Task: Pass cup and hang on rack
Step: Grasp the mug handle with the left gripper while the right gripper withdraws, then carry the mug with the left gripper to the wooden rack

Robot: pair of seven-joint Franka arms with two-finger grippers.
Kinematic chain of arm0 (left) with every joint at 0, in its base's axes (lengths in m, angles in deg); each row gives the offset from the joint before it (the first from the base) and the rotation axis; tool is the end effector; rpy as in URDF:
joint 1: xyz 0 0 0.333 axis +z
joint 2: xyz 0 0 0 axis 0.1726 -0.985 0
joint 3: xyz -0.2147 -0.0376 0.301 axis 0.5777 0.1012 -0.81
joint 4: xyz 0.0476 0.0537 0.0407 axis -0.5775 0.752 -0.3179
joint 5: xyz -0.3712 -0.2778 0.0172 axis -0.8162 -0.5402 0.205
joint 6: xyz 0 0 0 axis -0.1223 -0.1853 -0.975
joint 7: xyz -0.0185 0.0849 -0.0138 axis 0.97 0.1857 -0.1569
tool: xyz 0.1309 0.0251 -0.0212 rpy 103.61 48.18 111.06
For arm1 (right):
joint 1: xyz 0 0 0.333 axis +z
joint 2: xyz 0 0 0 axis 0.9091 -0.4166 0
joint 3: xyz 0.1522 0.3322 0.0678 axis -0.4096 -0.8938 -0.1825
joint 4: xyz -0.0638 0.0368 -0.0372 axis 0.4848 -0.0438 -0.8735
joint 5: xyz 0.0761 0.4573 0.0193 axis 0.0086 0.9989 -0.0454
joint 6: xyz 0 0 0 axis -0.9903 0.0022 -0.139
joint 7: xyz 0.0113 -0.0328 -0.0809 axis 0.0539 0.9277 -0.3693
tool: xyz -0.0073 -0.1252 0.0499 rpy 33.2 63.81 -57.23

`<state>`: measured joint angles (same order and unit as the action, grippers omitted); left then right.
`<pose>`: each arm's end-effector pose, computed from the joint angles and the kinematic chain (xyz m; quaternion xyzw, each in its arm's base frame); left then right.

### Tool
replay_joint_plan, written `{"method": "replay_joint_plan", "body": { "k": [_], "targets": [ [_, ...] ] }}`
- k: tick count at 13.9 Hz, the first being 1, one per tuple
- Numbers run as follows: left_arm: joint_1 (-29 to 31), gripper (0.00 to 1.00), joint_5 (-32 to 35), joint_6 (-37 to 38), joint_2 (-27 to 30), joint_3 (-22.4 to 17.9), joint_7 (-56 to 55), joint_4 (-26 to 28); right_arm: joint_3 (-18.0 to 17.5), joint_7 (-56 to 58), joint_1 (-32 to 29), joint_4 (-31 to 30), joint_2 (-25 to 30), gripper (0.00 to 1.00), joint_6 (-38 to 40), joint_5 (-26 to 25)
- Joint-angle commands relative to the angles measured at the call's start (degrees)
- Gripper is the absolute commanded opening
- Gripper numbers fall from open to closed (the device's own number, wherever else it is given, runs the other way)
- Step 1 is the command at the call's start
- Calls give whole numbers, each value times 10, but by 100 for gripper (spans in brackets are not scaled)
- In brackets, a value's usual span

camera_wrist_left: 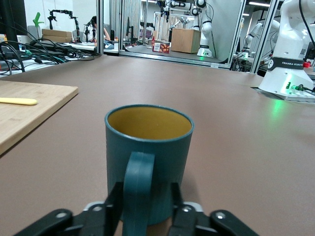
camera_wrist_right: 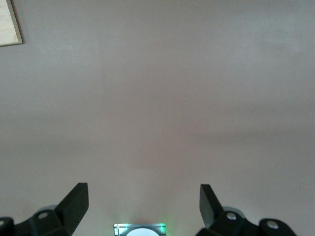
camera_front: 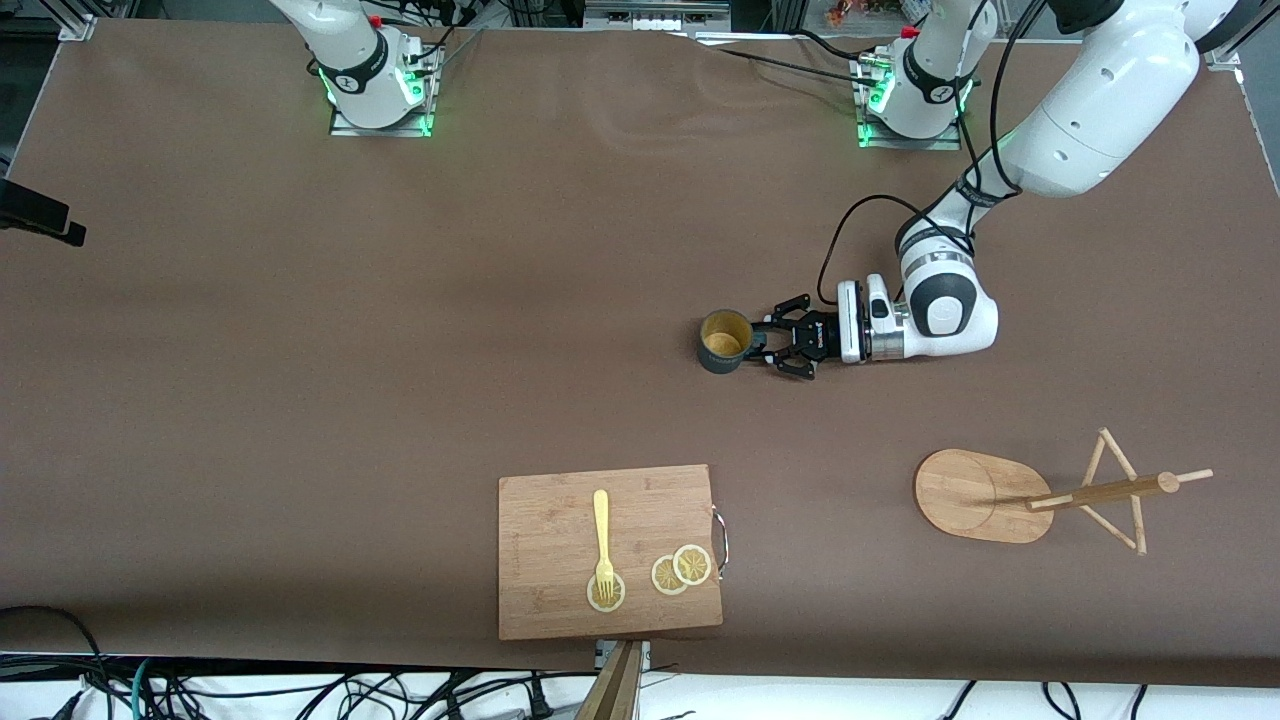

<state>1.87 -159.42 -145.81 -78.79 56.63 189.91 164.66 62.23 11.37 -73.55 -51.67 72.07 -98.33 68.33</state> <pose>0.5730 -0.2078 0.0560 0.6040 -0.5333 0.3954 0.4409 0.6441 -0.0893 0.6564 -0.9976 0.0253 0.0646 0.0021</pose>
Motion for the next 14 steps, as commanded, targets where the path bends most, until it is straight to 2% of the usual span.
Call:
{"method": "replay_joint_plan", "body": {
  "k": [1,3,5,9,11,12,14],
  "targets": [
    [4,12,-15,14,-12,0,29,-10,-3,8,-3,-40,35,100,-7,2],
    [14,0,-16,24,-11,1,11,-8,-3,9,0,-40,35,100,-7,-1],
    [25,0,-14,54,4,1,-65,-8,-3,38,2,-38,34,100,-7,-6],
    [49,0,0,93,72,-1,-194,10,-3,39,1,-23,16,100,-5,-2],
    [87,0,35,101,110,-1,-265,34,-3,37,1,-23,15,100,-7,-2],
    [100,0,68,123,119,-2,-302,33,-3,36,0,-23,14,100,-7,-3],
    [163,0,131,170,119,-3,-374,26,-3,37,0,-22,14,100,-7,-3]
  ]
}}
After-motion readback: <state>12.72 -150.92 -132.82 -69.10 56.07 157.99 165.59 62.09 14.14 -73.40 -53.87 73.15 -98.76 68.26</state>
